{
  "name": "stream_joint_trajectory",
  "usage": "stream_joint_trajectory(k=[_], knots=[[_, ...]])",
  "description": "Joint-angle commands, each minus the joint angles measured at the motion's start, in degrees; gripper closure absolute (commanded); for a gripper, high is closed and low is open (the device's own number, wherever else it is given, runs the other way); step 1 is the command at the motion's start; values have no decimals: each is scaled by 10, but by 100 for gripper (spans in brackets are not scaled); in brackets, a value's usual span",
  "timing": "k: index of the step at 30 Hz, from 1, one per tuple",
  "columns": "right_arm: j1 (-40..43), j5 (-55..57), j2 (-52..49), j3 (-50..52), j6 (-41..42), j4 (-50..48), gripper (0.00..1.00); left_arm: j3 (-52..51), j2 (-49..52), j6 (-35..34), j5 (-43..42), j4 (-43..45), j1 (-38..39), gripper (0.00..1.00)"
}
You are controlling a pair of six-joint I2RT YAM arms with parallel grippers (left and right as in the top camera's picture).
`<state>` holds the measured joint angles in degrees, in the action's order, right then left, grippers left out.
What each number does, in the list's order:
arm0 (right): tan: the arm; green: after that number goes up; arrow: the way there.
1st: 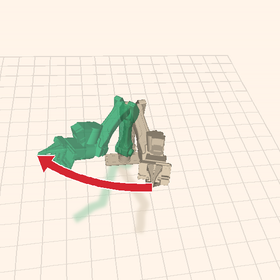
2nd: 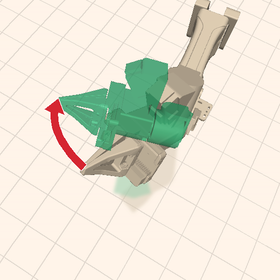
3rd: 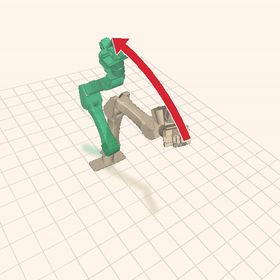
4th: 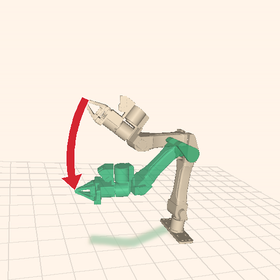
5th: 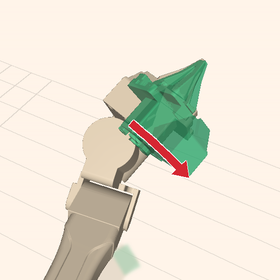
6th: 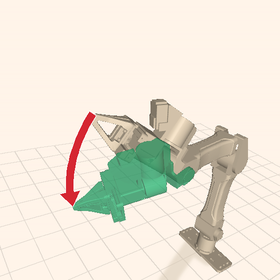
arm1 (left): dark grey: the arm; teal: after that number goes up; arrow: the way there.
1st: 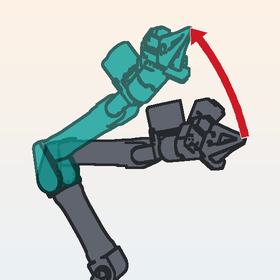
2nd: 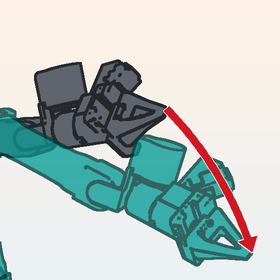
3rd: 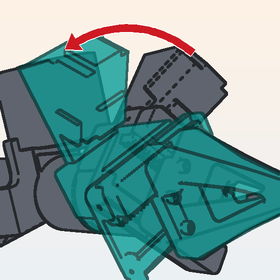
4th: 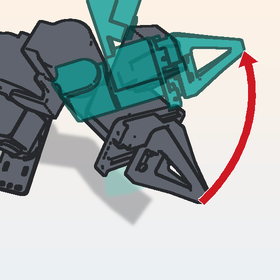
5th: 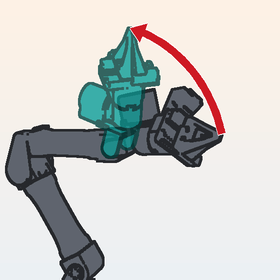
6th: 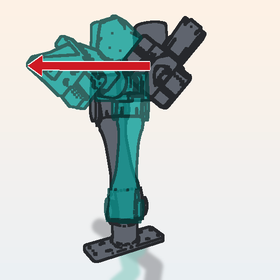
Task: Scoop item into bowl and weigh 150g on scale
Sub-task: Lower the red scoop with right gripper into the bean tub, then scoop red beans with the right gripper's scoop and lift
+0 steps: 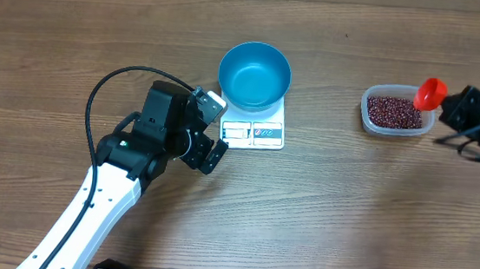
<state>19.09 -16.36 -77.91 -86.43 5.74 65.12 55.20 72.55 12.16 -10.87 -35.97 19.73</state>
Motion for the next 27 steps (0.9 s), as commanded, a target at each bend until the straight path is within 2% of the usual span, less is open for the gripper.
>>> stream_joint_trajectory(k=[1,6,11,15,27], knots=[[2,9,-60,-72,-30,27,96,-3,3,-8,4,2,-3,0],[2,15,-127,-106,-93,51,96,-3,3,-8,3,2,-3,1],[2,88,-165,-104,-96,47,96,-3,3,-8,3,2,-3,0],[2,103,-184,-88,-133,39,96,-3,3,-8,3,2,-3,0],[1,83,-250,-73,-135,31,96,-3,3,-8,4,2,-3,1]])
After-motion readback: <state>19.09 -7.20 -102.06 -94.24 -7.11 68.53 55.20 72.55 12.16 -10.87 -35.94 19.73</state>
